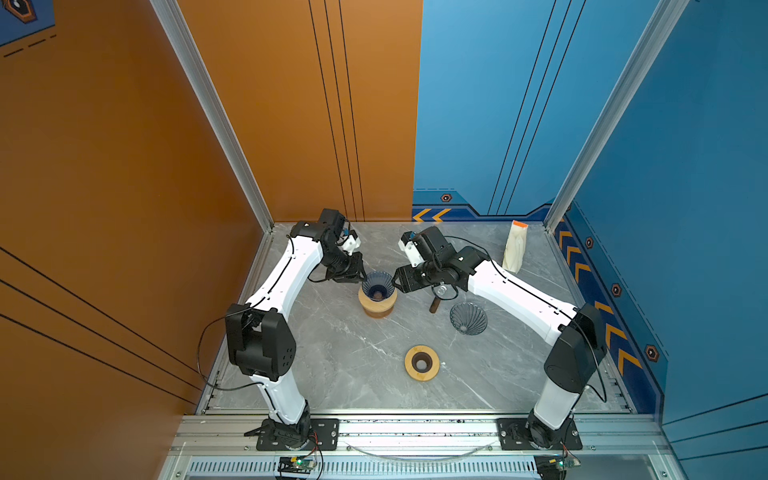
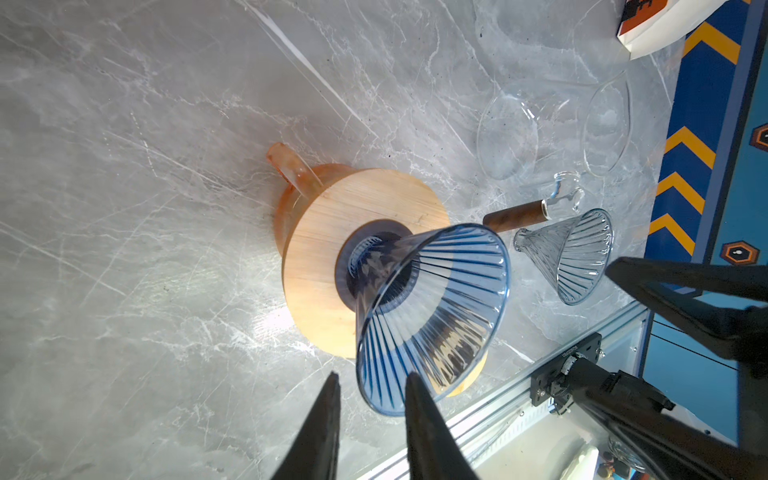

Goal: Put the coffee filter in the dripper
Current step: 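Move right gripper over the blue dripper while left gripper holds it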

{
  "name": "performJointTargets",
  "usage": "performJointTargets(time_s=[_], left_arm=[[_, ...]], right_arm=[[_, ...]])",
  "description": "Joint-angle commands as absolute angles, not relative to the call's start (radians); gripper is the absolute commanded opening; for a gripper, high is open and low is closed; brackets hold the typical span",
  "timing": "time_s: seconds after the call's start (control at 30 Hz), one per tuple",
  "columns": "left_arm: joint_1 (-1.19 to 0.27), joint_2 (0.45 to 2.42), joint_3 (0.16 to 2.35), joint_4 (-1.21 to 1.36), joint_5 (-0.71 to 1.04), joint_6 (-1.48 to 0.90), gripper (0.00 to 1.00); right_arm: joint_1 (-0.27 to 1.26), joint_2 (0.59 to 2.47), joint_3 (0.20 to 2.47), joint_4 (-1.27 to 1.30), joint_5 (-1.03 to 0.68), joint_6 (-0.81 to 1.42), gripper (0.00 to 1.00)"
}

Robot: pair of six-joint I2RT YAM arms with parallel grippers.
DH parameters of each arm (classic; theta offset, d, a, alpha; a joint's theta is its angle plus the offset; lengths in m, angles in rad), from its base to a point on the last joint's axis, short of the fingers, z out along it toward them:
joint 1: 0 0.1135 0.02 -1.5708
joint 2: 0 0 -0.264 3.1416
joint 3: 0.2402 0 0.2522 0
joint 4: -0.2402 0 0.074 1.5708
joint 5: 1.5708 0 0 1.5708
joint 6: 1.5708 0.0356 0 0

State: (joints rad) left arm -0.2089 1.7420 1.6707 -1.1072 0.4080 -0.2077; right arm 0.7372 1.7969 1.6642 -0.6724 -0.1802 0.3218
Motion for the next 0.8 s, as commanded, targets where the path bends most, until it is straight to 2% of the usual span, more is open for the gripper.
performJointTargets(time_s=[0.0,0.07,0.77], left_arm=[[-0.2,1.738,1.651,-1.039,0.401,-0.241,0.24],[-0.203,1.754,1.663,-1.038,0.414,-0.238,0.22],[-0.195,1.856,1.712,-1.038,0.438,-0.213,0.22]], right_arm=[[0.742,1.826,1.714,-0.722,-0.184,0.341,0.63],[0.743,1.843,1.727,-0.725,-0.179,0.345,0.63],[0.749,2.036,1.915,-0.741,-0.132,0.418,0.61]])
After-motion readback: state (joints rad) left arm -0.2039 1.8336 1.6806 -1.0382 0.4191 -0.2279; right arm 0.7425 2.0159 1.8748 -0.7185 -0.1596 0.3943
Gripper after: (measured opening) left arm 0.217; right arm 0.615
